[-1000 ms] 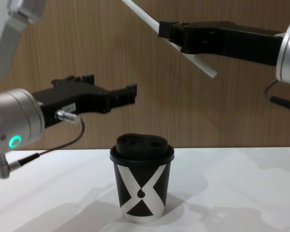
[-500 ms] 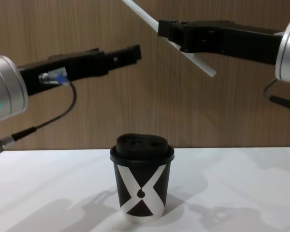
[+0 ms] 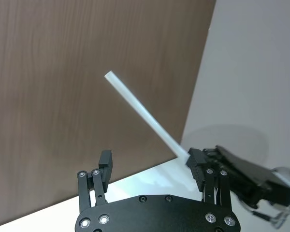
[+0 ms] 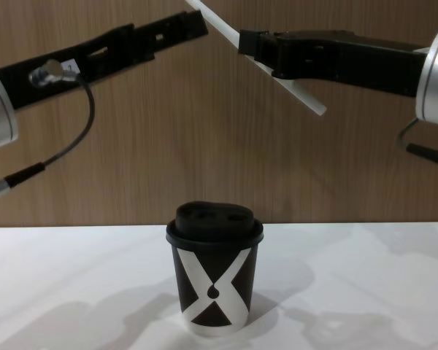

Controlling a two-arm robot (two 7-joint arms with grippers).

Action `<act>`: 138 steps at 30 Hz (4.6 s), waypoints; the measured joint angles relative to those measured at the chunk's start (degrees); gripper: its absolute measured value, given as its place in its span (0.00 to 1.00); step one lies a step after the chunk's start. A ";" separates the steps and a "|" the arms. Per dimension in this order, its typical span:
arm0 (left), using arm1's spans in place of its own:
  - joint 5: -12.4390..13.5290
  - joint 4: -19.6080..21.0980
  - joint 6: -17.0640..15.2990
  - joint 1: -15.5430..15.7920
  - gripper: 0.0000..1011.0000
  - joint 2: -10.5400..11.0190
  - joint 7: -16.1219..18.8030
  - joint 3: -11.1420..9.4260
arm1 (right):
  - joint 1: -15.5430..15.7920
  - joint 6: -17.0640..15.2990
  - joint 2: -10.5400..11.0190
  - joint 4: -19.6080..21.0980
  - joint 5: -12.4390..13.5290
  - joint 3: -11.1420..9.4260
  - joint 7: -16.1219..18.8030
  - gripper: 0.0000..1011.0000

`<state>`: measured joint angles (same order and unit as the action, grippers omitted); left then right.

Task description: Pick up the straw with one hand, pass it to the other hand, and insert it into the cup.

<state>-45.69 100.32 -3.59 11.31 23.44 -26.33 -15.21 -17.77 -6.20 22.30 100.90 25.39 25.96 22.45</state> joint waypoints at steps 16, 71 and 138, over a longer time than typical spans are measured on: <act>-9.79 -2.72 -1.61 0.78 0.99 -2.16 -5.18 0.63 | 0.00 0.00 0.01 -0.01 0.00 0.00 0.01 0.00; -18.07 -14.47 -2.27 10.69 0.50 -6.98 -10.62 -4.27 | 0.00 0.00 0.00 -0.01 -0.01 0.00 0.01 0.00; -12.14 -8.53 -0.25 11.86 0.00 1.55 -5.48 -8.18 | 0.87 0.55 1.48 1.05 0.08 -0.30 0.84 0.99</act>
<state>-57.83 91.78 -3.84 23.17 24.99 -31.81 -23.39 -16.90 -5.65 23.77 101.95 25.47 25.66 23.28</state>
